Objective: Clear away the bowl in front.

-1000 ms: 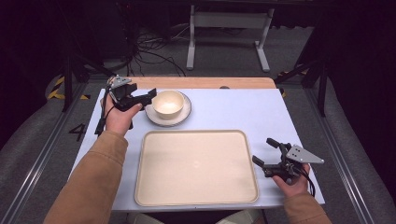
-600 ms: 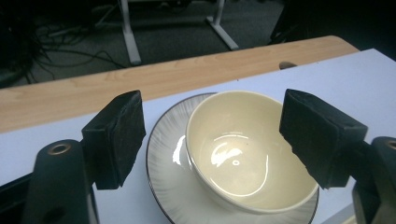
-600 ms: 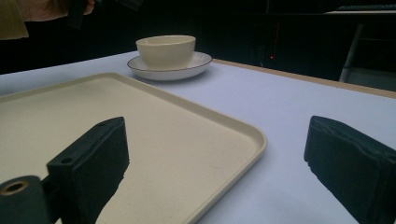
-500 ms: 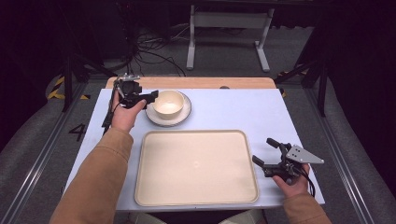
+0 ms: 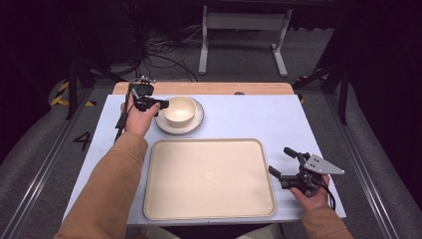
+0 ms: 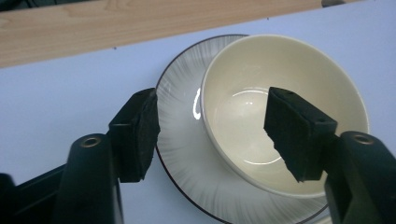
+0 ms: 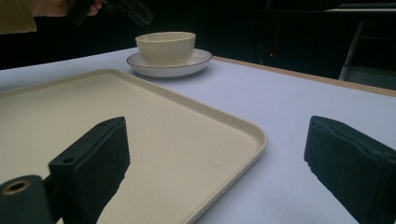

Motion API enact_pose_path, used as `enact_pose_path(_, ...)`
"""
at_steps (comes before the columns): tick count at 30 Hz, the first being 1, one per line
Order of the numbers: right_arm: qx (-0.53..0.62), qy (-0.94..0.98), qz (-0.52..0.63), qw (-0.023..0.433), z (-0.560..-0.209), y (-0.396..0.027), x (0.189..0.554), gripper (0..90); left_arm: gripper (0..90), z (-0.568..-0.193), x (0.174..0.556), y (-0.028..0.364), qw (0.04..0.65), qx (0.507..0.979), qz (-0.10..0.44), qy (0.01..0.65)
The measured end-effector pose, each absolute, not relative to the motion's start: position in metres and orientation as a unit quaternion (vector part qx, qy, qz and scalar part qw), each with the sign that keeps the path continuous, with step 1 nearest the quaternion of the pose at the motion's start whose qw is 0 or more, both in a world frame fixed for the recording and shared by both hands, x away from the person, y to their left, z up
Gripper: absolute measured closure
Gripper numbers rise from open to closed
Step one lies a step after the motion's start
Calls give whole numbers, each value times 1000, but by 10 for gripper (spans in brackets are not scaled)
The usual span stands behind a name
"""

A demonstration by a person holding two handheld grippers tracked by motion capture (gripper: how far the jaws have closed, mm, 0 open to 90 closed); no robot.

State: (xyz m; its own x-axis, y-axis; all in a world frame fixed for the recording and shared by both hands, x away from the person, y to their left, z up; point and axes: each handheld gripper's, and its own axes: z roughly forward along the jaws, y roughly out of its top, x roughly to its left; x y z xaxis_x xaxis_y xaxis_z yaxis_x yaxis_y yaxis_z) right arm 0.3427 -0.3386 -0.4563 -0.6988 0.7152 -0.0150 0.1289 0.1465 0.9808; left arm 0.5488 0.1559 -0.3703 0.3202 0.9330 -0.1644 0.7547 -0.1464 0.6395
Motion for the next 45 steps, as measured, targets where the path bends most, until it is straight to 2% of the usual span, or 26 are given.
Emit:
enact_pose_path(9,293,711,586,254,-457,-339,341,69,380,-388,561,147,296,750,108,582)
enact_pose_path(25,298,701,596,254,-457,-342,341,71,487,-409,572,140,284,745,90,597)
enact_pose_path(28,298,701,597,253,-457,-342,341,71,496,-413,573,139,289,734,70,610)
enact_pose_path(42,296,699,598,256,-457,-342,340,68,796,-414,573,135,265,718,79,639)
enact_pose_path(45,292,702,597,256,-457,-342,340,68,804,-414,574,135,263,714,78,645)
